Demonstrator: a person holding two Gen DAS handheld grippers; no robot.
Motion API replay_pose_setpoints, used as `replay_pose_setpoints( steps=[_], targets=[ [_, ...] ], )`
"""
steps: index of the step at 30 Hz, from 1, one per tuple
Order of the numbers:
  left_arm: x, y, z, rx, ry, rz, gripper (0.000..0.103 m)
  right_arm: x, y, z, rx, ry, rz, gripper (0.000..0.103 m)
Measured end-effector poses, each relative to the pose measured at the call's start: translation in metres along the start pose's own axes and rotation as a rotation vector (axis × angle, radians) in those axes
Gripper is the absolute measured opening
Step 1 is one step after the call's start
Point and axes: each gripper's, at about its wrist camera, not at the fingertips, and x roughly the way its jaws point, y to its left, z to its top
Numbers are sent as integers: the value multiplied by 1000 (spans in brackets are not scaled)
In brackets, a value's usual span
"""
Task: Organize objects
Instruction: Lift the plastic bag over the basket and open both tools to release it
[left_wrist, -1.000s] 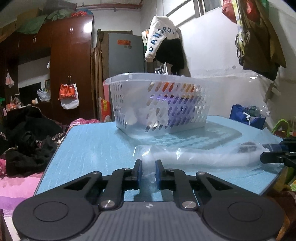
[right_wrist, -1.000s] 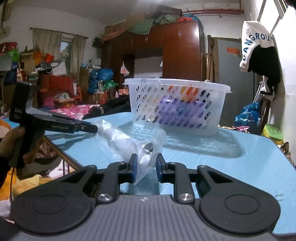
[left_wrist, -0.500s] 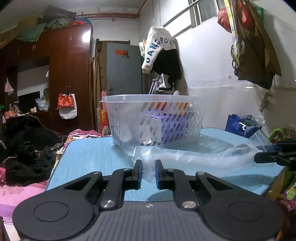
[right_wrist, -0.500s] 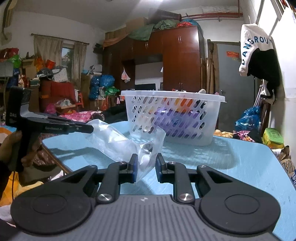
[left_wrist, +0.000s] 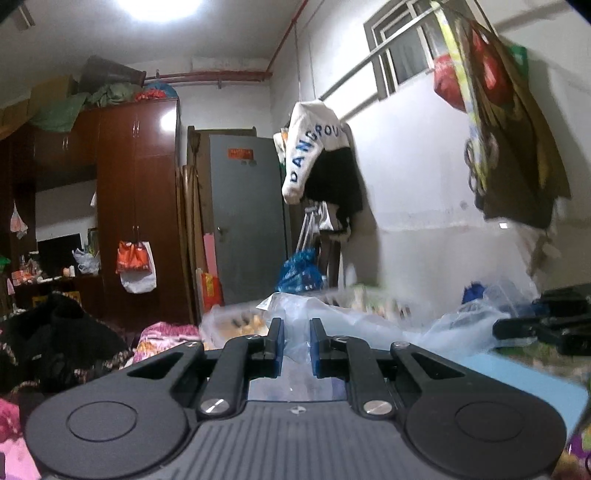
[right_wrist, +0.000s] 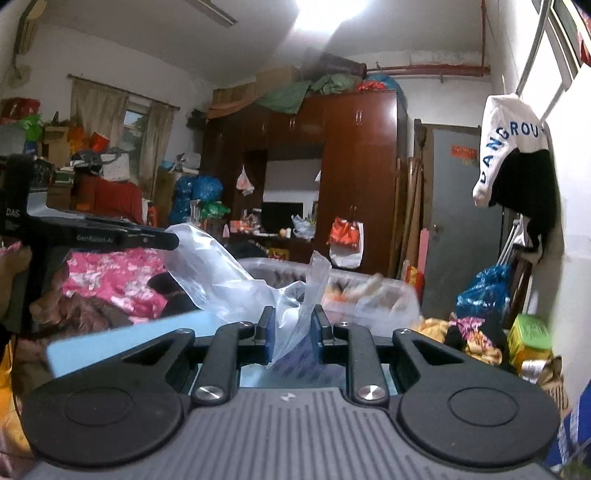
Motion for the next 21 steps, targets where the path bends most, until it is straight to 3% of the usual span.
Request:
replay_pose_setpoints(
  steps=[8, 14, 19, 21],
  targets=[
    [71, 13, 50, -13, 40, 78, 17, 76, -43, 42, -13, 12, -22, 22],
    [109, 22, 38, -41, 117, 117, 18, 124, -58, 29, 10, 82, -29, 22],
    [126, 26, 20, -55, 162, 120, 19, 129, -60, 13, 38, 113, -37, 23],
    [129, 27, 16, -54, 165, 113, 24, 126, -60, 9, 55, 121, -42, 41]
  ],
)
